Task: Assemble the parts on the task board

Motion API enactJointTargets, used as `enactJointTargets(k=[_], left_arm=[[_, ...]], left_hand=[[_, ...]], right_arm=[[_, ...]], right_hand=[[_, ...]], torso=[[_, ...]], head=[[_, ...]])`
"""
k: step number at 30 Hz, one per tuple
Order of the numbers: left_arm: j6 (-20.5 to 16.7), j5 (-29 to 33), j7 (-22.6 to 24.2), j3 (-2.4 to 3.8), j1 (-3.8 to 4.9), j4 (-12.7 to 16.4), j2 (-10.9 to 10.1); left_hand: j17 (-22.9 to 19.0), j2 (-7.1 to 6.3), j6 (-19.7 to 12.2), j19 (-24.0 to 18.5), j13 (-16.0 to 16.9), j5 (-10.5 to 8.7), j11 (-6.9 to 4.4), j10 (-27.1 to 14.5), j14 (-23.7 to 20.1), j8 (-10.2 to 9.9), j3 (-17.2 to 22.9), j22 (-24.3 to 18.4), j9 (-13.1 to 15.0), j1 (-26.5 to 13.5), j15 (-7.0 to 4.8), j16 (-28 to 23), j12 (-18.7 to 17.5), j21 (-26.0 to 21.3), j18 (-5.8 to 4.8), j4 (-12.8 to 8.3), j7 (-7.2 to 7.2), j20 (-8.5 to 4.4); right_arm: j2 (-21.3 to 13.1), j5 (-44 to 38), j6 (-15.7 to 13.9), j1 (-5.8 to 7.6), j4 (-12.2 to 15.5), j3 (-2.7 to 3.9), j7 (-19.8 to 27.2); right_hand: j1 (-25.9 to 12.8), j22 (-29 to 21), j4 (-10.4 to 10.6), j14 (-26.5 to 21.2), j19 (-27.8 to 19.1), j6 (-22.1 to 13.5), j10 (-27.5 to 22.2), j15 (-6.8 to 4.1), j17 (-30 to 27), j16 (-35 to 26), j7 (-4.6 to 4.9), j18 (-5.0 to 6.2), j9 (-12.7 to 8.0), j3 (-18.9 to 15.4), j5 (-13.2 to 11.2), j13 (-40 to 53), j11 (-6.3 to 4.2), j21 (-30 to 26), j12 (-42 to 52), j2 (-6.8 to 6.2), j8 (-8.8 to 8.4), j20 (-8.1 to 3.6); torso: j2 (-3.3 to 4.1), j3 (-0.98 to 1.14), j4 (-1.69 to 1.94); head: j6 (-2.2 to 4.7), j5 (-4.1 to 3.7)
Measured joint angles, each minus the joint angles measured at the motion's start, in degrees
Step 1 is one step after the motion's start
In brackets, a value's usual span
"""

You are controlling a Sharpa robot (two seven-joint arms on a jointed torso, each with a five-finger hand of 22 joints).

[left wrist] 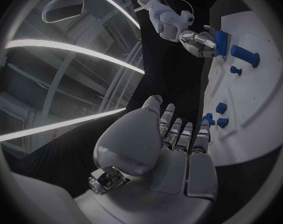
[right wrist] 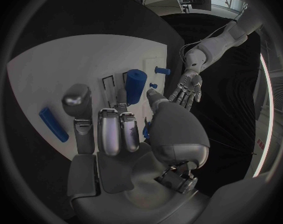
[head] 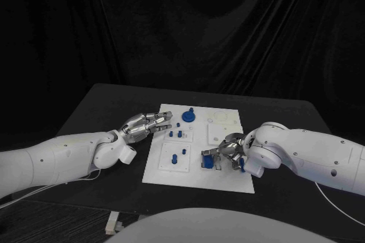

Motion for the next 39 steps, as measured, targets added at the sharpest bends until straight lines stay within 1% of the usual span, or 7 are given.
enactJointTargets(k=[12, 21, 26, 28, 32, 38, 39], left_arm=[[0.12, 0.0, -0.15, 0.0, -0.14, -0.12, 0.05], [0.15, 0.0, -0.21, 0.0, -0.18, -0.18, 0.05], [0.15, 0.0, -0.24, 0.0, -0.19, -0.14, -0.1], [0.15, 0.0, -0.25, 0.0, -0.19, -0.14, -0.16], [0.15, 0.0, -0.27, 0.0, -0.2, -0.16, -0.18], [0.15, 0.0, -0.3, 0.0, -0.21, -0.19, -0.08], [0.15, 0.0, -0.3, 0.0, -0.21, -0.19, -0.06]], left_hand=[[0.0, 0.0, 0.0, 0.0, 0.0, 0.0, 0.0, 0.0, 0.0, 0.0, 0.0, 0.0, 0.0, 0.0, 0.0, 0.0, 0.0, 0.0, 0.0, 0.0, 0.0, 0.0], [0.0, 0.0, 0.0, 0.0, 0.0, 0.0, 0.0, 0.0, 0.21, 0.0, 0.0, 0.01, 0.0, 0.0, 0.21, 0.0, 0.0, 0.0, 0.0, 0.0, 0.0, 0.0], [0.0, 0.0, 0.0, 0.0, 0.0, 0.0, 0.0, 0.0, 0.21, 0.0, 0.0, 0.01, 0.0, 0.0, 0.21, 0.0, 0.0, 0.0, 0.0, 0.0, 0.0, 0.0], [0.0, 0.0, 0.0, 0.0, 0.0, 0.0, 0.0, 0.0, 0.21, 0.0, 0.0, 0.01, 0.0, 0.0, 0.21, 0.0, 0.0, 0.0, 0.0, 0.0, 0.0, 0.0], [0.0, 0.0, 0.0, 0.0, 0.0, 0.0, 0.0, 0.0, 0.21, 0.0, 0.0, 0.01, 0.0, 0.0, 0.21, 0.0, 0.0, 0.0, 0.0, 0.0, 0.0, 0.0], [0.0, 0.0, 0.0, 0.0, 0.0, 0.0, 0.0, 0.0, 0.21, 0.0, 0.0, 0.01, 0.0, 0.0, 0.21, 0.0, 0.0, 0.0, 0.0, 0.0, 0.0, 0.0], [0.0, 0.0, 0.0, 0.0, 0.0, 0.0, 0.0, 0.0, 0.21, 0.0, 0.0, 0.01, 0.0, 0.0, 0.21, 0.0, 0.0, 0.0, 0.0, 0.0, 0.0, 0.0]], right_arm=[[-0.29, -0.56, -0.01, -0.01, 0.1, 0.0, -0.03], [-1.97, -1.69, -1.43, -0.01, 1.53, -0.01, 0.63], [-4.63, -2.05, -3.59, 0.78, 4.44, -0.07, 3.6], [-5.64, -2.14, -4.24, 1.31, 5.8, -0.04, 5.32], [-7.1, -2.34, -4.59, 1.92, 8.19, 0.02, 8.87], [-7.2, -4.26, -2.85, 1.76, 9.59, 0.0, 11.26], [-7.15, -4.8, -2.46, 1.6, 9.59, 0.0, 11.37]], right_hand=[[-1.51, 0.0, 3.35, 0.0, 0.0, -2.31, 0.0, 0.0, 0.0, 0.0, 0.09, 0.0, -0.21, -4.12, -6.18, 0.0, 0.41, -0.23, 0.0, -1.05, 3.02, 0.0], [-2.42, -0.01, 6.29, 0.0, 0.03, -2.92, 0.0, 0.0, 0.0, 0.71, -0.11, -0.01, 0.02, -7.54, -6.14, 0.04, 0.41, 0.4, 0.0, -0.74, 6.03, -0.03], [0.58, -0.01, 5.38, 0.0, 0.95, -2.0, -0.06, 0.0, 0.0, 1.38, -1.02, 0.0, 0.49, -8.08, -2.3, 0.04, 0.2, 2.39, 0.0, 0.64, 8.84, -0.53], [5.01, -0.01, 2.89, 0.09, 1.38, -0.83, 0.03, -0.36, 0.0, 1.91, -1.53, 0.0, 1.29, -7.23, 1.86, 0.04, -0.44, 4.01, 0.0, 1.29, 11.03, -0.96], [9.42, -0.01, 0.06, 0.09, 1.77, 0.56, 0.02, -0.95, 0.0, 2.28, -2.34, 0.0, 3.25, -6.88, 3.41, 0.03, -0.84, 5.54, 0.0, 1.94, 14.86, -1.35], [11.56, -0.01, -1.85, 0.06, 1.85, -0.7, 0.02, -2.02, 0.0, 2.28, -3.91, -0.02, 13.29, -9.94, -0.45, 0.03, -2.48, 5.82, 0.0, 2.35, 26.45, -2.06], [11.56, -0.01, -1.95, 0.06, 1.98, 3.49, 0.0, -2.26, 0.0, 2.16, -4.37, -0.01, 17.94, -10.57, -1.1, 0.03, -2.81, 5.82, 0.0, 2.35, 31.1, -2.19]], torso=[[0.0, 0.0, 0.0], [-0.02, 0.0, 0.0], [-0.02, 0.0, 0.0], [-0.02, 0.0, 0.0], [-0.02, -0.01, 0.0], [-0.03, -0.01, 0.0], [-0.03, -0.01, 0.0]], head=[[0.0, 0.08], [0.0, 0.42], [0.0, 0.64], [0.0, 0.71], [0.0, 0.53], [0.0, 0.29], [0.0, 0.28]])
